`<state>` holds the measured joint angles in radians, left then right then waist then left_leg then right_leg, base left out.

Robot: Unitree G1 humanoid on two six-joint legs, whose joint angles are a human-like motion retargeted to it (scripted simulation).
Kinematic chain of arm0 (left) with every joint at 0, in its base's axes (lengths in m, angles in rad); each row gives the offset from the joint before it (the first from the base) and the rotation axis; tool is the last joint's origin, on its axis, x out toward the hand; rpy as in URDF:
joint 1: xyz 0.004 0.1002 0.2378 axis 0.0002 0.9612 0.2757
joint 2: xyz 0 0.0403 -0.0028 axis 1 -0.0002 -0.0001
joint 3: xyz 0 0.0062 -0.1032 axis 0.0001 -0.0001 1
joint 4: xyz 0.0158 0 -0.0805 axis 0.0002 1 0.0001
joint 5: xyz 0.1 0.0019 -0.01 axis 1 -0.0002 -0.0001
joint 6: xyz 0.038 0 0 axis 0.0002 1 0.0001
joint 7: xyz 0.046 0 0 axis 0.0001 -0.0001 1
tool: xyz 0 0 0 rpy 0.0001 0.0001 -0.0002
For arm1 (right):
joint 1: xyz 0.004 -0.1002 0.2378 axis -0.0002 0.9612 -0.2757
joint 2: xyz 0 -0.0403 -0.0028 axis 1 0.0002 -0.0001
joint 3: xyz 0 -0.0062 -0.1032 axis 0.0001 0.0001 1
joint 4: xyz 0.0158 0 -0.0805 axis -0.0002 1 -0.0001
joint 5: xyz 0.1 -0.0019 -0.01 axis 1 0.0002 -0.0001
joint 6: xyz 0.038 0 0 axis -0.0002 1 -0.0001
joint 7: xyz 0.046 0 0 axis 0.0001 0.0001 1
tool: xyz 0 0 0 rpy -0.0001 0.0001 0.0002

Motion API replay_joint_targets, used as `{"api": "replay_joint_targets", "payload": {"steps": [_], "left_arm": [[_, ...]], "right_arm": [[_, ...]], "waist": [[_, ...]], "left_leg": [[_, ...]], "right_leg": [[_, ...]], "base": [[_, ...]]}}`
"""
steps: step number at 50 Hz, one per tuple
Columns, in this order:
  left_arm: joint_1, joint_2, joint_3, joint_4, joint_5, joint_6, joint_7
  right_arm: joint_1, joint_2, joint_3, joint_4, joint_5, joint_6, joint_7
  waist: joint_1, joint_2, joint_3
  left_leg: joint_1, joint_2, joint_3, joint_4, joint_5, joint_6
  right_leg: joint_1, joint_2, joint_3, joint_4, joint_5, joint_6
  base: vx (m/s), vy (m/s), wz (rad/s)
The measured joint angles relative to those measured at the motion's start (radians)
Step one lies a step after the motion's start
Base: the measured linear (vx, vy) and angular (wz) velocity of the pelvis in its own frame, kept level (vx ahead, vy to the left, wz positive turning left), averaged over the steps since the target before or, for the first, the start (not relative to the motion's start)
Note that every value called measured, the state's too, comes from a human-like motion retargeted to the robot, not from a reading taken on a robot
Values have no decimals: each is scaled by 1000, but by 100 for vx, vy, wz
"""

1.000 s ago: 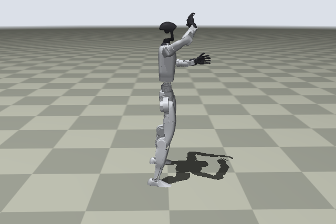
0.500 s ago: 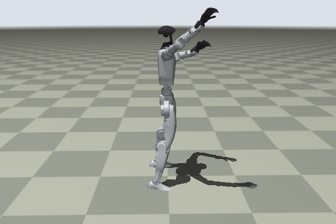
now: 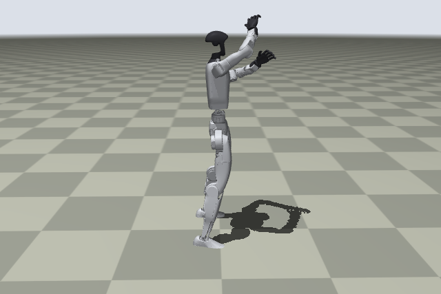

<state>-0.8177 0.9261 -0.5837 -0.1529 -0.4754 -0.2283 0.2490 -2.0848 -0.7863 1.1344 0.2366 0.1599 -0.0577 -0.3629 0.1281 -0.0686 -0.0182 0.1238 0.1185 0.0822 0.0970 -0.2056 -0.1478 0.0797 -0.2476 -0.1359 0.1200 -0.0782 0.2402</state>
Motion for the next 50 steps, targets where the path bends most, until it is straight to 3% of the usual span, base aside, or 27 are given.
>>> {"api": "replay_joint_targets", "payload": {"steps": [5,11,15,21,25,30,35,40,45,50], "left_arm": [[-20,-17,29,4,-45,-8,8],[43,-26,64,2,-61,-1,-6],[96,-15,87,-5,-38,2,-21],[167,55,146,-31,21,-13,-34],[201,136,189,-49,51,-28,-29],[198,239,226,-46,80,-48,-1],[174,282,252,-21,87,-57,29],[191,244,262,4,75,-53,26],[194,100,254,39,71,-18,-4],[172,30,194,70,85,12,-47]], "right_arm": [[12,88,-124,42,146,-46,-40],[251,48,-157,45,192,-40,39],[445,-80,-74,71,2,12,127],[566,-332,47,191,-512,57,223],[517,-485,67,257,-602,71,201],[272,-600,174,389,-662,113,131],[34,-586,266,592,-724,156,117],[21,-544,266,677,-752,164,136],[147,-495,265,616,-695,146,196],[451,-353,88,495,-605,110,274]], "waist": [[-9,9,-5],[-28,22,-2],[-33,30,7],[-45,42,28],[-65,41,34],[-89,23,27],[-104,7,27],[-108,-10,7],[-71,6,31],[-45,2,36]], "left_leg": [[3,0,2,-6,0,-3],[16,2,18,7,-9,0],[32,3,32,5,-9,4],[46,3,48,-2,-4,3],[43,2,49,-6,1,-4],[27,0,40,-11,10,-12],[46,1,19,-74,36,-26],[31,1,3,-69,38,-21],[52,3,-4,-76,37,-13],[43,4,4,-32,19,-1]], "right_leg": [[-3,1,6,0,2,-3],[4,3,22,3,0,-7],[8,5,35,5,-2,-7],[9,5,46,7,-4,-3],[7,4,44,2,-1,1],[1,1,30,-6,5,7],[3,7,16,-17,16,10],[2,5,-1,-16,14,8],[20,8,-3,-13,9,3],[27,6,1,-3,0,-3]], "base": [[0,0,0],[0,0,0],[0,0,-13],[0,0,0],[0,0,0],[0,0,0],[0,0,4],[0,0,10],[0,0,0],[0,0,0]]}}
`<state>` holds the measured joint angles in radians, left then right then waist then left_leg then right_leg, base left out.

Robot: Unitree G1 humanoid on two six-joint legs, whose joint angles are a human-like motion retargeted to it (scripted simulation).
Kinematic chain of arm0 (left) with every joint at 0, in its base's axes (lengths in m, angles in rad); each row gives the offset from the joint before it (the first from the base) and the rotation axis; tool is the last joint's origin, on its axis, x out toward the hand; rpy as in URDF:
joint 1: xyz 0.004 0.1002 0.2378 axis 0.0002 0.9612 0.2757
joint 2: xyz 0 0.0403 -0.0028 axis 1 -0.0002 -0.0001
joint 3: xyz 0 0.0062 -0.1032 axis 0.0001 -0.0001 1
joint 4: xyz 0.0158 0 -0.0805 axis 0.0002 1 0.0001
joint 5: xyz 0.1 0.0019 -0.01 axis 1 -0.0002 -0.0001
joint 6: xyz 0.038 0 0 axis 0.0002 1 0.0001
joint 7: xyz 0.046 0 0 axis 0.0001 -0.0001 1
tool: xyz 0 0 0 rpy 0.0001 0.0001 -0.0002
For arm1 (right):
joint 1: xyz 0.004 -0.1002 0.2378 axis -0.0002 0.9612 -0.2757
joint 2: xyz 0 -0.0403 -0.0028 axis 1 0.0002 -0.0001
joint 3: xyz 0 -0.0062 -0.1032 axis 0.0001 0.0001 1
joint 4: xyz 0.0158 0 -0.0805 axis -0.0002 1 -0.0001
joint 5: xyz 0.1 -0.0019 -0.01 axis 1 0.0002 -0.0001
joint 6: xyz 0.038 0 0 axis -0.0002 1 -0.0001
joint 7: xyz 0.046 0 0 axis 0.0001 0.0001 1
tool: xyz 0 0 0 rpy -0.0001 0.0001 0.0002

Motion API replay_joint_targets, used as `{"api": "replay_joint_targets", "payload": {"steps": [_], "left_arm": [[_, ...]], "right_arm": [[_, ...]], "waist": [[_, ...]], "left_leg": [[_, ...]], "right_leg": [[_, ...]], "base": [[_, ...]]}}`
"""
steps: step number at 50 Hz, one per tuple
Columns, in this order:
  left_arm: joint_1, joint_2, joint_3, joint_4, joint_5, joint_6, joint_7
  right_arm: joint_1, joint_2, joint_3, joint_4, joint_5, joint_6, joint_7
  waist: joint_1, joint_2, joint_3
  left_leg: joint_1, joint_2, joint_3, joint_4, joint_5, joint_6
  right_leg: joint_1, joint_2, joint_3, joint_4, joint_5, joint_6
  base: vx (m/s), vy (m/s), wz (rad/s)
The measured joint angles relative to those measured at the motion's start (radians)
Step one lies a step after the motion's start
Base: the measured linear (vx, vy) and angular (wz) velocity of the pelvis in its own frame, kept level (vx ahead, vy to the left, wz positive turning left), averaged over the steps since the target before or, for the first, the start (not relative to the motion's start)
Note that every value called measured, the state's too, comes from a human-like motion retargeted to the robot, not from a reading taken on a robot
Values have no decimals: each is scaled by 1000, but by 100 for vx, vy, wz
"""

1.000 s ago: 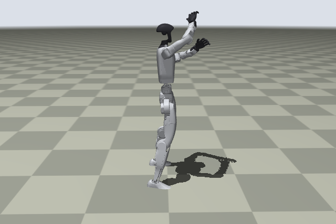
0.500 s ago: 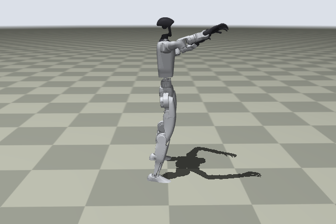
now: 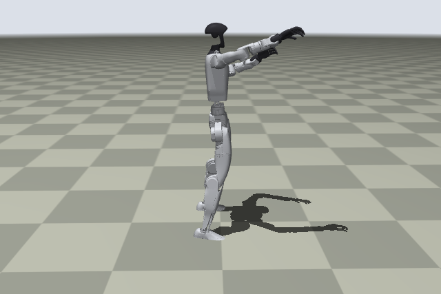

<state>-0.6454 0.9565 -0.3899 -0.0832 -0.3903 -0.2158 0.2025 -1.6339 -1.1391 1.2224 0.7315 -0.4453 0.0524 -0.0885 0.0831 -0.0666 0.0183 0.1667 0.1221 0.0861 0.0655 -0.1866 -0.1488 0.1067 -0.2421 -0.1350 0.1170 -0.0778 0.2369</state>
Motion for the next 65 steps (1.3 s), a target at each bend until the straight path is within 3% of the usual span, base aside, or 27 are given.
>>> {"api": "replay_joint_targets", "payload": {"steps": [5,12,21,28,37,46,50,55,60,65], "left_arm": [[-64,30,-100,-21,11,2,1],[-183,87,-188,-78,-32,-21,26],[-271,145,-229,-136,-103,-43,33],[-283,170,-225,-145,-106,-47,41],[-231,224,-200,-132,-41,-55,40],[-246,359,-194,-137,55,-67,60],[-257,385,-182,-130,90,-69,80],[-211,334,-123,-109,62,-59,80],[-169,257,-100,-86,20,-40,30],[-186,202,-164,-71,-18,-24,-7]], "right_arm": [[49,149,-84,-226,82,-29,-52],[-284,304,-66,-532,305,-57,-211],[-500,470,-160,-496,489,-65,-361],[-292,352,-96,-482,429,-60,-280],[33,-1,74,-313,-48,-53,-71],[-114,-278,177,-49,-197,-22,-66],[-202,-301,178,70,-187,-1,-68],[-279,-242,177,184,-110,39,-66],[-151,-132,96,211,-56,41,-16],[70,29,-51,98,27,14,-15]], "waist": [[25,-5,-8],[51,9,-10],[43,22,-22],[27,33,-15],[5,43,-12],[-22,13,5],[-28,-11,9],[-11,7,13],[7,22,18],[27,13,-1]], "left_leg": [[-14,2,3,18,-7,1],[1,3,-8,-49,15,-13],[-16,-1,-20,-48,14,-18],[0,0,-10,-37,6,-14],[4,-3,11,-12,0,-6],[8,-6,9,-44,16,-20],[-21,-10,13,1,5,-16],[6,-3,4,-47,17,-25],[16,1,4,-47,15,-21],[16,2,-1,-45,14,-13]], "right_leg": [[-9,1,6,3,0,-2],[-22,8,6,-8,13,-1],[-29,4,-6,-12,17,0],[-14,4,1,-7,9,0],[-10,-2,11,2,0,2],[-17,-3,7,-6,6,13],[-20,-12,0,-6,5,16],[-17,0,3,-9,11,14],[-10,4,4,-6,8,8],[-9,5,3,-1,5,1]], "base": [[0,0,0],[0,0,0],[0,0,0],[0,0,0],[0,0,0],[0,0,0],[0,0,0],[0,0,0],[0,0,0],[0,0,0]]}}
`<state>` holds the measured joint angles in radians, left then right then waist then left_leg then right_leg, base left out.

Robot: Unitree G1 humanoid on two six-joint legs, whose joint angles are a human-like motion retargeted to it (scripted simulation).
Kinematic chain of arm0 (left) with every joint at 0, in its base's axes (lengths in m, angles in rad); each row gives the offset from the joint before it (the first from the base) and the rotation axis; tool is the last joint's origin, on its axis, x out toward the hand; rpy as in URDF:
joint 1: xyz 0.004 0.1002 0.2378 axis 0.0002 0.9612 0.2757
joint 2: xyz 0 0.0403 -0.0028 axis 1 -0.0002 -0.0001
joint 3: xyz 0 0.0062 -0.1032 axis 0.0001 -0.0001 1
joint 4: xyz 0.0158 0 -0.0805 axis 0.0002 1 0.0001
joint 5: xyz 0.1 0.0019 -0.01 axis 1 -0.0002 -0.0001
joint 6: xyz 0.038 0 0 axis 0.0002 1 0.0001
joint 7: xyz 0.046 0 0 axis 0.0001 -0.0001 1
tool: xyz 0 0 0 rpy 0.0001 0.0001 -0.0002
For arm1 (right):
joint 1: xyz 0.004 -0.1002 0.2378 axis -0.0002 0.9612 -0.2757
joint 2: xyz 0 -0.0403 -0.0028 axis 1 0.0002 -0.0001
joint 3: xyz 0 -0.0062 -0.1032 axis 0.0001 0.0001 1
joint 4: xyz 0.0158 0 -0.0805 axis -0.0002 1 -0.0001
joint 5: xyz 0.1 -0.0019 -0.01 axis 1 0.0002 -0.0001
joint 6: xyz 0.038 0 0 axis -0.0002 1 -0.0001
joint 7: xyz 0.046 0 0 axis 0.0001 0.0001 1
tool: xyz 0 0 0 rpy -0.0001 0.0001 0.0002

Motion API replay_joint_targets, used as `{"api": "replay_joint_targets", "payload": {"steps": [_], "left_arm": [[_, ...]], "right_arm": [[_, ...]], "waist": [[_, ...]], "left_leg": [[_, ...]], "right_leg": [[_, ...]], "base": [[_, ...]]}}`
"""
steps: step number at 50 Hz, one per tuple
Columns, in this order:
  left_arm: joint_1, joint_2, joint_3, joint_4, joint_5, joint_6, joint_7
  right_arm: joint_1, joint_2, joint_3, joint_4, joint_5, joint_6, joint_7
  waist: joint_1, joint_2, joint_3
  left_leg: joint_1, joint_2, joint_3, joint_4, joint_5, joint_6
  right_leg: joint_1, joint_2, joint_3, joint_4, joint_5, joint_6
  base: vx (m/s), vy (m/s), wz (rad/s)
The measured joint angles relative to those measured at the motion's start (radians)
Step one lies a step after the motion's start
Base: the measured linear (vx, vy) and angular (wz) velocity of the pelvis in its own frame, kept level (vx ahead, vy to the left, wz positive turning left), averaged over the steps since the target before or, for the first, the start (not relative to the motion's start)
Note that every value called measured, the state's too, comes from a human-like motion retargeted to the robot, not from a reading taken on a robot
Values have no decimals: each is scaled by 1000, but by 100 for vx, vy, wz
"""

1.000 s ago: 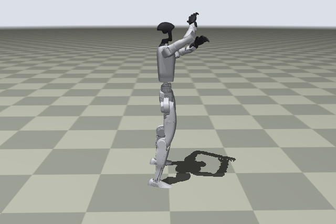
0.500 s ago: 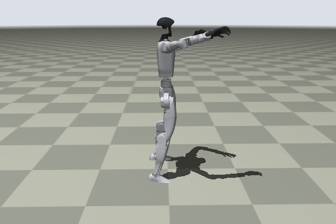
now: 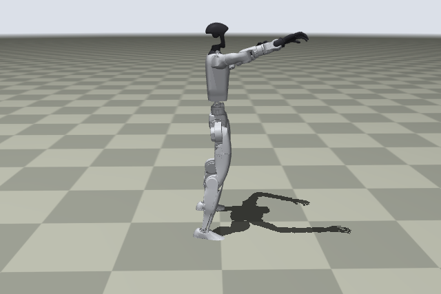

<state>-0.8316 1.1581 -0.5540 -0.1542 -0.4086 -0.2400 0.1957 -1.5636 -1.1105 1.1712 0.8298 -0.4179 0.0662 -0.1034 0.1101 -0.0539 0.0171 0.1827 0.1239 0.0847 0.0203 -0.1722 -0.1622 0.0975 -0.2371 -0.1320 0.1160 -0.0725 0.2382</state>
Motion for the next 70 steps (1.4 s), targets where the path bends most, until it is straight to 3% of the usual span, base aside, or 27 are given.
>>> {"api": "replay_joint_targets", "payload": {"steps": [7,12,15,20,24,29,35,37,43,45,47,48,54,59,64,70], "left_arm": [[-129,-56,-151,-23,-12,4,-23],[-222,-82,-197,-58,-40,-11,0],[-251,-96,-193,-73,-69,-19,19],[-258,-114,-166,-85,-108,-25,30],[-243,-121,-152,-84,-107,-21,29],[-209,-118,-143,-73,-85,-13,13],[-172,-88,-124,-60,-26,-25,-15],[-161,-57,-121,-64,-6,-28,-15],[-125,37,-93,-77,28,-39,6],[-93,44,-56,-79,20,-41,15],[-98,102,-59,-81,30,-45,20],[-88,113,-53,-77,39,-47,22],[-35,137,4,-51,35,-49,41],[19,71,51,-30,16,-37,28],[42,-41,50,-16,15,-10,-19],[-9,-111,-62,-12,10,5,-65]], "right_arm": [[-92,132,-2,-297,92,-67,-41],[-317,209,-11,-466,328,-107,-163],[-426,275,-52,-496,431,-122,-247],[-537,378,-121,-459,394,-89,-355],[-512,408,-137,-443,390,-78,-346],[-379,346,-55,-463,315,-72,-240],[-290,112,213,-463,-208,-79,-87],[-245,28,229,-439,-304,-92,-47],[-224,-189,229,-334,-321,-92,-28],[-278,-227,223,-326,51,-111,-52],[-330,-265,229,-244,-294,-42,-86],[-355,-273,229,-218,-293,-29,-93],[-475,-257,229,-33,-258,31,-110],[-423,-203,229,32,-209,30,-68],[-268,-107,186,-14,-119,-5,14],[-174,78,100,-173,-107,-40,43]], "waist": [[44,-19,-26],[62,-26,-31],[64,-29,-37],[61,-20,-39],[44,-17,-35],[26,-7,-30],[21,6,-11],[10,-3,-7],[-20,-16,1],[-28,2,4],[-47,-19,8],[-54,-20,5],[-77,-21,0],[-64,-9,1],[-27,8,9],[8,2,-4]], "left_leg": [[-50,-9,-16,58,-14,16],[-72,-14,-40,64,-16,13],[-80,-17,-52,66,-16,12],[-55,-14,-67,18,-4,10],[-72,-16,-56,67,-20,12],[-60,-11,-40,73,-26,15],[-38,-7,-11,65,-23,22],[-35,-6,-2,62,-20,22],[-22,-5,17,39,-10,13],[-24,-3,19,43,-13,7],[-7,-2,21,6,1,1],[-18,-4,25,26,-5,4],[-38,-2,31,55,-13,1],[-23,2,26,37,-9,-1],[-14,3,22,46,-15,8],[-23,4,9,62,-24,16]], "right_leg": [[-8,-14,-22,7,-6,-1],[-9,-20,-45,4,-6,1],[-8,-23,-57,2,-5,0],[-2,-17,-60,-1,-4,-4],[3,-23,-60,3,-8,-3],[6,-17,-44,4,-9,-4],[3,-13,-18,8,-12,-2],[0,-11,-11,7,-10,0],[-8,-8,5,1,-4,7],[-8,-6,8,-3,-1,9],[-12,-2,13,-6,4,12],[-13,-6,12,-6,2,12],[-18,-7,12,-8,5,14],[-12,-1,12,-9,5,9],[3,0,8,-5,-2,3],[7,-1,-2,1,-7,-2]], "base": [[0,1,10],[2,1,24],[1,1,14],[0,0,0],[0,0,0],[0,0,-8],[-1,-1,-24],[-1,-1,-19],[0,-1,-10],[0,0,0],[0,0,0],[0,0,0],[0,0,0],[0,0,0],[0,0,0],[0,0,0]]}}
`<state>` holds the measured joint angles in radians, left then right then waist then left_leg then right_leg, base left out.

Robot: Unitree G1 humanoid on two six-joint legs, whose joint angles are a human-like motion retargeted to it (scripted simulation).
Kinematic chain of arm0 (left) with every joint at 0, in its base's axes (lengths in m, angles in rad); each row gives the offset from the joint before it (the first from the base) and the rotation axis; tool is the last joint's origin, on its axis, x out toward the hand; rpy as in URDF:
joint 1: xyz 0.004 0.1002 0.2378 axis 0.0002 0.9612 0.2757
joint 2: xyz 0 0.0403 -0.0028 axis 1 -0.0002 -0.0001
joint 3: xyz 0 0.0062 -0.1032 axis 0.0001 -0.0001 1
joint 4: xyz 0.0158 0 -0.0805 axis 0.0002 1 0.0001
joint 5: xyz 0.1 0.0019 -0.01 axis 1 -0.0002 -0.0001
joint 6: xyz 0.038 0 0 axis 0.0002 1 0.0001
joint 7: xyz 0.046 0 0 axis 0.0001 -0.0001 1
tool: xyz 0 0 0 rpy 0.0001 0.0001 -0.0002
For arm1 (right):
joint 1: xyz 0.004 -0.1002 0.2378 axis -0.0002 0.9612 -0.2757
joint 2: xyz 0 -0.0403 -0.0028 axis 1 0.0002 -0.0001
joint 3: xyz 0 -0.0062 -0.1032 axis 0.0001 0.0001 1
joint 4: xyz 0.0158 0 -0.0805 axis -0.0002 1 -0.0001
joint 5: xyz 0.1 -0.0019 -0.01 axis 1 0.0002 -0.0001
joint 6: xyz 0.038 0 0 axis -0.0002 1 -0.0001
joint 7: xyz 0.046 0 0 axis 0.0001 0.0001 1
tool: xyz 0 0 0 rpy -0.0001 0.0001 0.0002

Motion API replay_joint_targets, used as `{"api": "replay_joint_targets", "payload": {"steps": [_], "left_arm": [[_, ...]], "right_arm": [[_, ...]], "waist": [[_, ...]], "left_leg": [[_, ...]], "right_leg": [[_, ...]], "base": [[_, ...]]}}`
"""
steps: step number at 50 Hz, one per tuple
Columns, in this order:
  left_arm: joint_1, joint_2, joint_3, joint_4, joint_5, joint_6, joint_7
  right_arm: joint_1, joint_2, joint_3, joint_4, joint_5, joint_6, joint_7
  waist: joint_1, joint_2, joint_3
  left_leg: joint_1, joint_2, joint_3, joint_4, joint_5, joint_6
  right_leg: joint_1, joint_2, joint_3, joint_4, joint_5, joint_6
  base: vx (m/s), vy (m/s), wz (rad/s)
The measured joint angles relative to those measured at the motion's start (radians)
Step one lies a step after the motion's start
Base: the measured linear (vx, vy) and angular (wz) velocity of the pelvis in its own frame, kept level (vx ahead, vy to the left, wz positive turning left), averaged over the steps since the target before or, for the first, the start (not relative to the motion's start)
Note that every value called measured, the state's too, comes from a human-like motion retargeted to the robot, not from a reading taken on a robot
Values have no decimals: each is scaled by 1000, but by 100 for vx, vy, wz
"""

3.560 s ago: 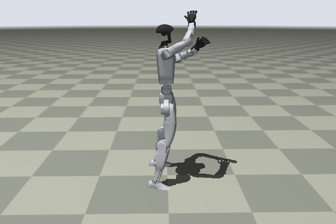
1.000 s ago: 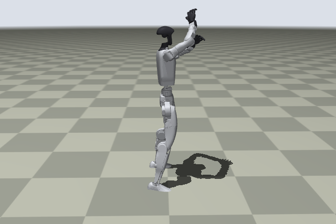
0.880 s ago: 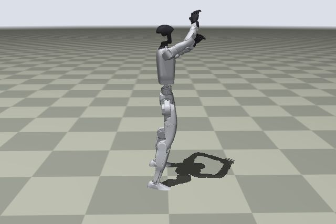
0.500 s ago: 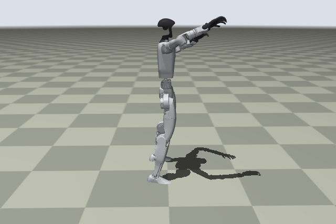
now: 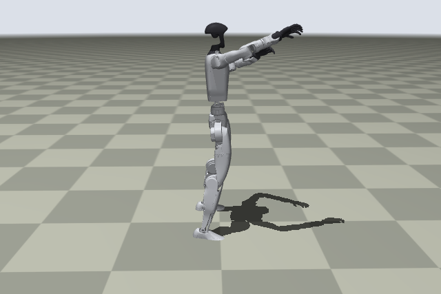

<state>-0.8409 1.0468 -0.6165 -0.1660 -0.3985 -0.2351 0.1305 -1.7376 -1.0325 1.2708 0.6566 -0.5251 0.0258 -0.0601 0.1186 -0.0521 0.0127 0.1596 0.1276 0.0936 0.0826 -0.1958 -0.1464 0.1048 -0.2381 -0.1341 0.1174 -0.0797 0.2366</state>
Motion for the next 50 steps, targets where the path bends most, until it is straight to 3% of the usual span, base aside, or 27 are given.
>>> {"api": "replay_joint_targets", "payload": {"steps": [7,12,20,25,30,35,41,50], "left_arm": [[-105,-7,-88,-25,-40,-21,35],[-146,-19,-87,-24,-79,-25,68],[-135,-49,-68,-1,-100,-18,85],[-98,-44,-56,-5,-81,-11,71],[-74,-8,-30,-22,-33,-21,47],[-39,98,-8,-41,2,-34,47],[55,153,101,-33,17,-43,49],[163,192,195,-20,15,-67,89]], "right_arm": [[-210,215,-109,-240,315,-29,-201],[-363,381,-233,-255,550,-46,-314],[-374,489,-330,-189,660,-49,-382],[-205,374,-188,-255,577,-40,-268],[-137,140,117,-297,177,-46,-81],[-3,-79,129,-214,-150,-63,7],[-61,-225,129,71,-174,4,-29],[-229,-236,129,384,-145,85,-145]], "waist": [[20,2,-13],[18,2,-19],[-2,-2,-22],[-12,-5,-19],[-6,0,-1],[-30,-27,-5],[-54,-5,9],[-101,-26,-17]], "left_leg": [[-15,-3,-22,2,-2,-6],[-27,-7,-38,5,-5,-13],[-29,-10,-50,13,-11,-14],[-16,-8,-44,15,-14,-8],[17,-2,-23,-17,-3,-4],[27,0,4,-28,2,-5],[39,2,36,-42,6,-17],[14,-2,55,-19,1,-19]], "right_leg": [[2,-4,-20,-3,2,-1],[3,-9,-35,-4,2,-3],[11,-13,-46,0,-4,-6],[19,-10,-39,3,-7,-4],[21,-3,-20,3,-6,0],[10,1,2,0,-4,3],[1,7,29,-11,7,8],[-20,2,42,-19,16,11]], "base": [[0,0,0],[0,0,0],[0,0,0],[0,0,0],[0,-1,-20],[0,0,-23],[0,0,-22],[0,0,0]]}}
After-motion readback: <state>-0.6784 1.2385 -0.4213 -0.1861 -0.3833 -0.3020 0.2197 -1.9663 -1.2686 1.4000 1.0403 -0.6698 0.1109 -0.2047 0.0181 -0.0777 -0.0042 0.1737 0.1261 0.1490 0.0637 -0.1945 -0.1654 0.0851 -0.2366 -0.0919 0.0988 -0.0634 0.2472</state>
